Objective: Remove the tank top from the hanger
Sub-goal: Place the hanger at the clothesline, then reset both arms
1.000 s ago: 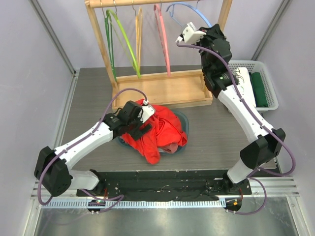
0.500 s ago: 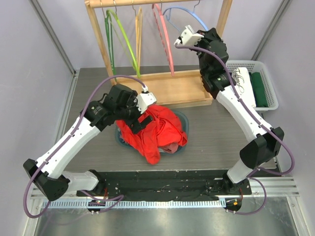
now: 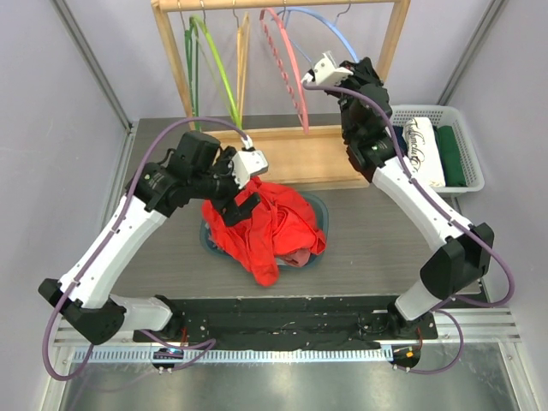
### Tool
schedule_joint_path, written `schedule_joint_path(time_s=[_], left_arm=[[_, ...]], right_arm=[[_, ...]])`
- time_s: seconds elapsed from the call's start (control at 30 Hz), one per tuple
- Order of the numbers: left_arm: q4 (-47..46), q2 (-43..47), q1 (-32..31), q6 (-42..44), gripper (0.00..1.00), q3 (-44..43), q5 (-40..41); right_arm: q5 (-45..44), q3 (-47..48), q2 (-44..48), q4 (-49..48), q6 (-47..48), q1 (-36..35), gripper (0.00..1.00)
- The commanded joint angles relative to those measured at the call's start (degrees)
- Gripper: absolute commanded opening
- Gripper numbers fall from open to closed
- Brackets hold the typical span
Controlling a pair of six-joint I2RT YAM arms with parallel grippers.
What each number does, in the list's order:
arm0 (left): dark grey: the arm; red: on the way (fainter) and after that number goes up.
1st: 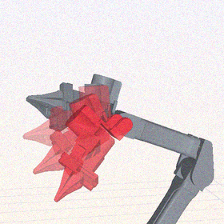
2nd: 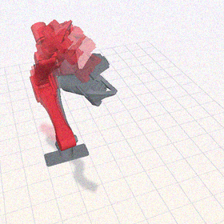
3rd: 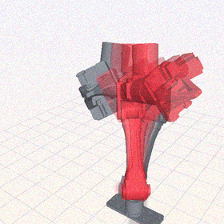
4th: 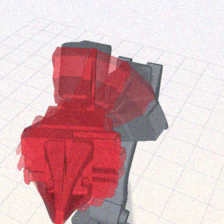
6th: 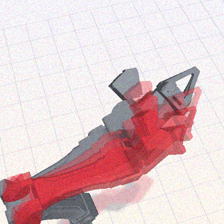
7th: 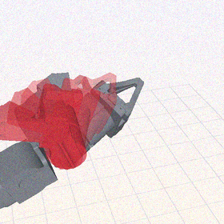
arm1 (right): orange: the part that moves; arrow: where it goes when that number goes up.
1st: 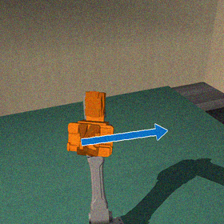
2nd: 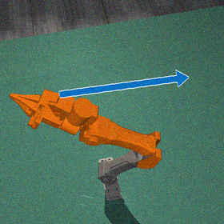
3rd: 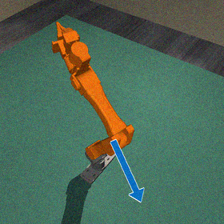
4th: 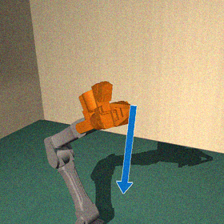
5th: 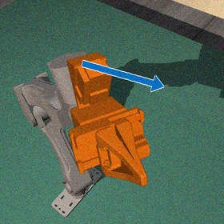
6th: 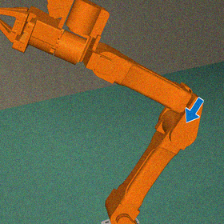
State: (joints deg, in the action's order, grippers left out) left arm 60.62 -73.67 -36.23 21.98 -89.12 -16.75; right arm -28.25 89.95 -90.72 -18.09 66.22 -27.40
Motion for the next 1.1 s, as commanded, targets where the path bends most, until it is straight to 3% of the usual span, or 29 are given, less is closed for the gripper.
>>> schedule_joint_path(time_s=[0.0,0.13,0.17,0.2,0.3,0.53,0.63,0.7,0.87,1.07], left_arm=[[0.81,-0.86,1.42,0.78,1.00,-5.18,-0.39],[-0.24,-1.04,2.39,0.08,1.00,-7.38,1.81],[-0.50,-1.04,2.83,-0.35,1.00,-7.64,1.99],[-0.59,-1.13,3.18,-0.44,1.00,-7.91,2.34],[-1.56,-1.21,4.41,-1.14,1.00,-8.78,3.13],[-3.31,-2.27,6.78,-3.52,1.00,-10.63,4.62],[-5.50,-1.92,7.05,-5.44,0.99,-10.11,9.79],[-7.96,-1.83,7.75,-7.38,1.00,-9.76,15.49],[-10.69,-1.83,9.33,-9.58,1.00,-9.75,19.21],[-11.49,-0.78,9.42,-10.99,1.00,-9.67,21.50]], right_arm=[[-3.47,-2.06,3.35,6.12,-6.96,-1.25,0.27],[-4.00,-2.06,6.86,11.39,-15.31,-1.69,0.57],[-4.18,-2.15,7.74,12.02,-16.98,-2.30,0.74],[-4.18,-2.32,9.84,13.50,-19.61,-2.74,0.83],[-2.17,-2.42,13.45,17.71,-24.71,-4.59,1.00],[-1.46,-3.63,21.26,27.05,-32.01,-12.06,1.00],[-1.55,-5.13,24.18,29.15,-36.39,-14.52,1.00],[-0.58,-6.10,26.90,31.00,-39.22,-14.88,1.00],[1.26,-11.46,32.79,32.76,-46.85,-14.88,1.00],[6.80,-12.26,34.64,43.74,-56.98,-14.88,1.00]])
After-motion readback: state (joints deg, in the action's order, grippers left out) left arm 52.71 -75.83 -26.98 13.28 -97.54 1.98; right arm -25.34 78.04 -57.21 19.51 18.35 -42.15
